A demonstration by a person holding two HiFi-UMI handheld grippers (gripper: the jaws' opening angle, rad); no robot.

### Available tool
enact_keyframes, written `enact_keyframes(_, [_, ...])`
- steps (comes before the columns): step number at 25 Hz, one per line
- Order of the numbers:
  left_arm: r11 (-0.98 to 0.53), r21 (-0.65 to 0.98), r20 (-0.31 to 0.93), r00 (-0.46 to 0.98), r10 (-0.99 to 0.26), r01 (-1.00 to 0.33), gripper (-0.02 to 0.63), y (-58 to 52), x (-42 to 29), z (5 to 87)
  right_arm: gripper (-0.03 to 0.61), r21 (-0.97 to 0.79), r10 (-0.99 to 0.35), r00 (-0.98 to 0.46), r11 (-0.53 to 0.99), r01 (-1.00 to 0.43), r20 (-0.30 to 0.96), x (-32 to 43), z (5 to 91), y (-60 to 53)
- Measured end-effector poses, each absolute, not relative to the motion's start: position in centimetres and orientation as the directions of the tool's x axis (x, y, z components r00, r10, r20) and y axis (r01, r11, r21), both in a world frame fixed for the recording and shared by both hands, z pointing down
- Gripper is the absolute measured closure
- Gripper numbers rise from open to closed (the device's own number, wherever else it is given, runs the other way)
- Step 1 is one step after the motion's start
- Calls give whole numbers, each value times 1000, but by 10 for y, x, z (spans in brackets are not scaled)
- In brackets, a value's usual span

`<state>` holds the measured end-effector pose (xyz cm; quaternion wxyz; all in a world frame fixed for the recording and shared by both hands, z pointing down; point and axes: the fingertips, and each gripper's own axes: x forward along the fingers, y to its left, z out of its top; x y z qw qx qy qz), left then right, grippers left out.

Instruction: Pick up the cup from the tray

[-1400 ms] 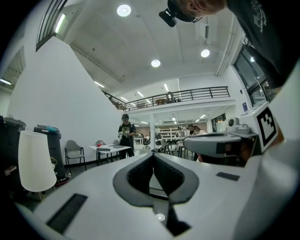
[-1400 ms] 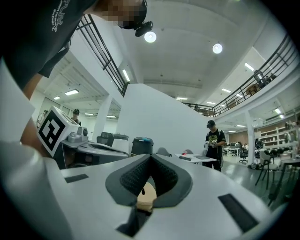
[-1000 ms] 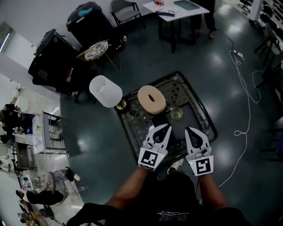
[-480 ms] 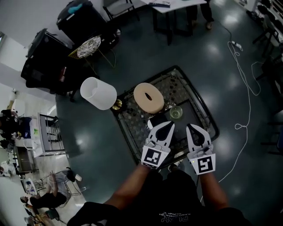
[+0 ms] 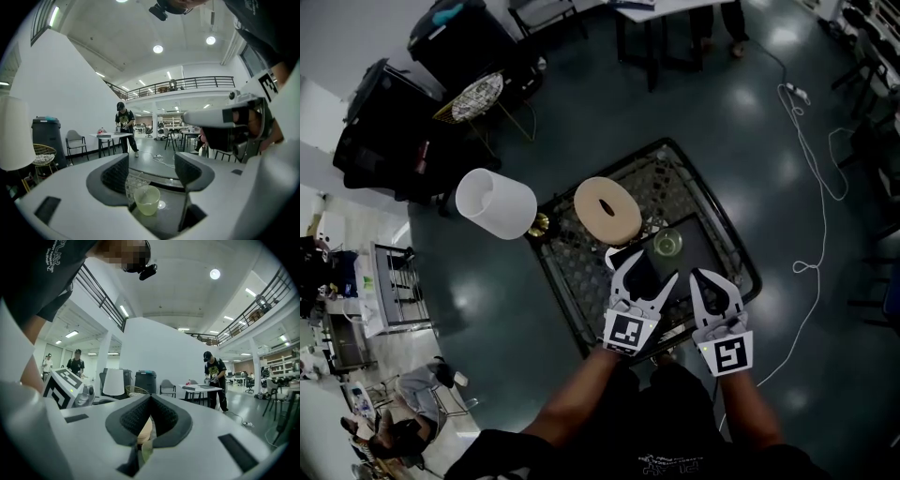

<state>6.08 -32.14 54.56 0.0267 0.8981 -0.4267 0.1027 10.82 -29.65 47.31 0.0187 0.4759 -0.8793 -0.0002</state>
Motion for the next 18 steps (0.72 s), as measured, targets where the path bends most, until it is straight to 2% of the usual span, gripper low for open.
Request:
enact_keyframes(3, [-623, -69, 247, 592, -767, -779, 276, -329, 62, 572, 569, 18, -836, -547, 548, -837, 41, 111, 473, -300])
enact_keyframes(11, [-582, -56, 363, 527, -769, -811, 246, -348, 69, 651, 569, -2, -834, -548, 549, -836, 65, 121, 479, -301])
enact_keyframes(18, [-511, 35, 428, 475, -769, -859, 215, -361, 72, 697, 569, -37, -825, -560, 559, -828, 75, 120, 492, -292])
